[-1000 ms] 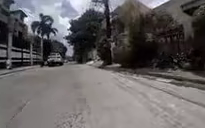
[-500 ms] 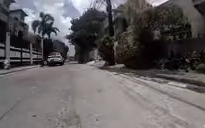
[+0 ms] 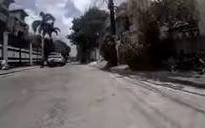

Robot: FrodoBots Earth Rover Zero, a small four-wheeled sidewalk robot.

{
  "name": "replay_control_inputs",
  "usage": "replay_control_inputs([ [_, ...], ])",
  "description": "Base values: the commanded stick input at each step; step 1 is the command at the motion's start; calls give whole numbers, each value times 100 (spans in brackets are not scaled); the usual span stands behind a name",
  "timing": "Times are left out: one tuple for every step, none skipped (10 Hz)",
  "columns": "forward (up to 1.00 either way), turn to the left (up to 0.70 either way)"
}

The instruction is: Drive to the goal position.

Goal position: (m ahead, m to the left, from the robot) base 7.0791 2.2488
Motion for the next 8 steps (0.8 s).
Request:
replay_control_inputs([
  [100,0],
  [100,0],
  [100,0],
  [100,0],
  [100,0],
  [100,0],
  [100,0],
  [100,0],
])
